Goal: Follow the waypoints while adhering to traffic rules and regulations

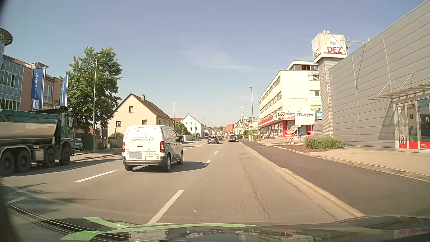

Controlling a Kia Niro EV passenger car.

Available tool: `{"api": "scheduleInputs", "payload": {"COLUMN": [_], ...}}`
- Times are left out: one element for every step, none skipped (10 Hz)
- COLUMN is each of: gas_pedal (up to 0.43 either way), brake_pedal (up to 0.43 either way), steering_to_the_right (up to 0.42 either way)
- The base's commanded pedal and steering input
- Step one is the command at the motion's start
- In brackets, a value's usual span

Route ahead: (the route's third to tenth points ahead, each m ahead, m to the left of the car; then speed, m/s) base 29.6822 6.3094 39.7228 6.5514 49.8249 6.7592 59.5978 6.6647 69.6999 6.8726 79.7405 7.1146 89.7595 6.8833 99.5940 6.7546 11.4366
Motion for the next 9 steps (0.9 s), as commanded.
{"api": "scheduleInputs", "payload": {"gas_pedal": [0.047, 0.047, 0.047, 0.047, 0.047, 0.047, 0.047, 0.047, 0.047], "brake_pedal": [0.000, 0.000, 0.000, 0.000, 0.000, 0.000, 0.000, 0.000, 0.000], "steering_to_the_right": [-0.002, -0.002, -0.002, -0.002, -0.002, -0.002, -0.002, -0.002, -0.002]}}
